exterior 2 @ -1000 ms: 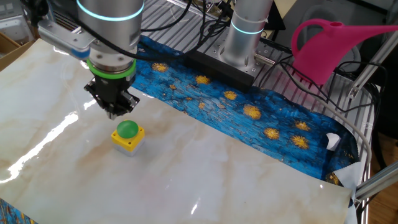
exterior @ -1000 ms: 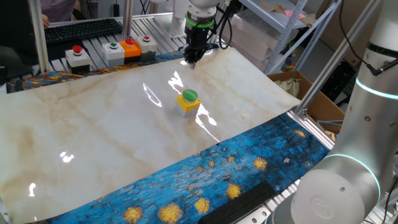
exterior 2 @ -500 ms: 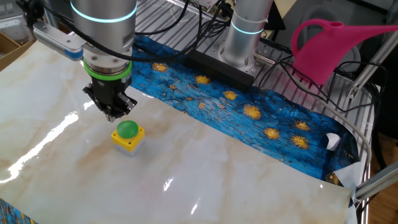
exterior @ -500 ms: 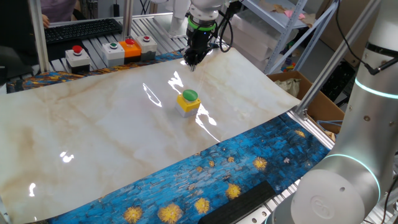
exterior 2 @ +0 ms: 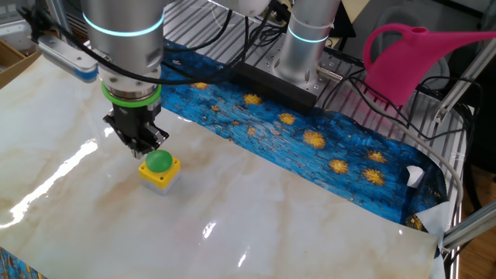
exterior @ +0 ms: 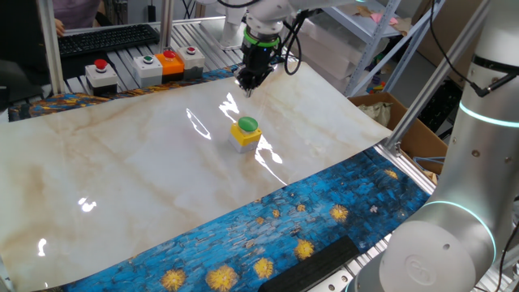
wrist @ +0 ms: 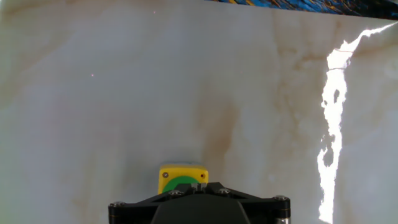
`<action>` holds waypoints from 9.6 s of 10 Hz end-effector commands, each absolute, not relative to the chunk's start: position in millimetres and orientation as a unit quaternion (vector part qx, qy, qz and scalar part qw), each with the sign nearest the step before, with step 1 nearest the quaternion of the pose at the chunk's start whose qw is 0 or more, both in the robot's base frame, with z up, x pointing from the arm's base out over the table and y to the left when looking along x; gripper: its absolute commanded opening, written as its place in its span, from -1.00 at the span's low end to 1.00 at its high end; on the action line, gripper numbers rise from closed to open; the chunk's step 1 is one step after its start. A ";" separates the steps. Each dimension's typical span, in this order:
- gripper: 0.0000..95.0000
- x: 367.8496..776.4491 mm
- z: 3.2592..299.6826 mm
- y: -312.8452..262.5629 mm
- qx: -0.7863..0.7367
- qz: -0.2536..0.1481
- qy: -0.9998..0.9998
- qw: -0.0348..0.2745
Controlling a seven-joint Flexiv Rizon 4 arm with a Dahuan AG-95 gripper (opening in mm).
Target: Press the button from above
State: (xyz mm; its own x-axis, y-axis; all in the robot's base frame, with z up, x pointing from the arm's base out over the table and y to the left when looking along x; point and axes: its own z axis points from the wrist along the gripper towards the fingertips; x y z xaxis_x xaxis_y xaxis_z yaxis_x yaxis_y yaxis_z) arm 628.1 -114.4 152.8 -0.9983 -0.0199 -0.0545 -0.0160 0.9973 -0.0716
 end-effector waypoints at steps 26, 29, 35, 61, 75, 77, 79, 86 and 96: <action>-1.00 630.4 153.0 -114.7 -0.008 -0.046 0.999 0.000; -1.00 630.4 153.0 -114.7 0.012 -0.049 0.999 0.002; -1.00 630.4 153.0 -114.7 -0.001 -0.039 0.997 0.069; -1.00 626.0 149.6 -108.0 0.017 -0.012 0.996 0.087; -1.00 626.7 150.2 -108.0 0.030 -0.012 0.994 0.101; -1.00 626.7 150.2 -108.0 0.090 0.007 0.989 0.121; -1.00 626.7 150.2 -108.0 0.093 -0.016 0.987 0.131; -1.00 626.7 150.2 -108.0 0.093 -0.016 0.988 0.121; -1.00 613.7 138.9 -117.2 0.066 -0.005 0.990 0.120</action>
State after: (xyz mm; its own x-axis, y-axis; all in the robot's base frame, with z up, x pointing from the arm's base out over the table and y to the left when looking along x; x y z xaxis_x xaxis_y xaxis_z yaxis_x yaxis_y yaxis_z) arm 613.9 -117.9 137.6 -0.9636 0.1251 -0.2364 0.1273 0.9919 0.0060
